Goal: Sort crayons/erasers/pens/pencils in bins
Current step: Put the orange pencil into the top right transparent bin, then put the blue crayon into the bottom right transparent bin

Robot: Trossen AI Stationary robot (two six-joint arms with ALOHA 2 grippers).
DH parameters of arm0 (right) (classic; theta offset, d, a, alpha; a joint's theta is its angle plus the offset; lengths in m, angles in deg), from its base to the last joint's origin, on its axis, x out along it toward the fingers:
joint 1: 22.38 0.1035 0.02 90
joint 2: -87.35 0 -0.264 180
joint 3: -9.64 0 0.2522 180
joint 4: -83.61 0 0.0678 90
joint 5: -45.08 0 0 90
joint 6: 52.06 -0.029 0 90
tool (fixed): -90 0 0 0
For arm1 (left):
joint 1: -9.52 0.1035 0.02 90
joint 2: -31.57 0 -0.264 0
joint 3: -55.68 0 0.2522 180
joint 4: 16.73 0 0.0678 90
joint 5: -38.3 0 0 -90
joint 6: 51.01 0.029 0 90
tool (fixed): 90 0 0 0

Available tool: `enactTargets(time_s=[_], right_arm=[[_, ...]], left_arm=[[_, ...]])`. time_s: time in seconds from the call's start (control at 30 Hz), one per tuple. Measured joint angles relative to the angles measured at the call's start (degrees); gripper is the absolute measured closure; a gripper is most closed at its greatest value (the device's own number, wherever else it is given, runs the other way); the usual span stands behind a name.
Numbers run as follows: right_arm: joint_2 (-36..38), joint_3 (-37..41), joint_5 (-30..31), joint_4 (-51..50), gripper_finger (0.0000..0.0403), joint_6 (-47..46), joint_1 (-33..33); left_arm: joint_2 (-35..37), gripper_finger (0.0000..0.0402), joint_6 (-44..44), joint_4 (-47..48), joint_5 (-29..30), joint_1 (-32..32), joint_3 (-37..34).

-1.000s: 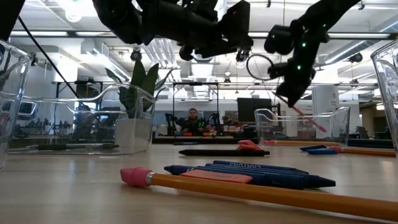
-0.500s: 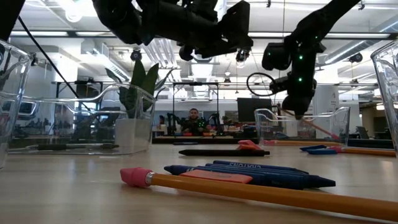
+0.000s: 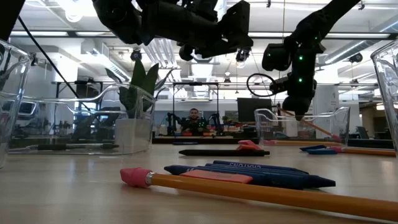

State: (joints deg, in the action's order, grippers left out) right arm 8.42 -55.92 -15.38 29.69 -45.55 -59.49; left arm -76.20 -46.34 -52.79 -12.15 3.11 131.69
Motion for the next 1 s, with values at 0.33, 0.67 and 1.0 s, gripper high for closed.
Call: enactTargets(time_s=[0.33,0.67,1.0], right_arm=[[0.0,0.8,0.0,1.5,0.0390,0.2,0.0],[0.0,1.4,-4.1,3.7,0.0337,0.5,0.0],[1.0,-0.2,-4.0,3.8,0.0287,0.8,-0.1]], left_arm=[[0.0,0.0187,0.0,0.0,0.0,0.0,0.0],[0.0,0.0187,-1.0,1.8,-0.1,0.0,-0.2],[0.3,0.0187,-6.6,13.8,-0.1,1.5,2.9]])
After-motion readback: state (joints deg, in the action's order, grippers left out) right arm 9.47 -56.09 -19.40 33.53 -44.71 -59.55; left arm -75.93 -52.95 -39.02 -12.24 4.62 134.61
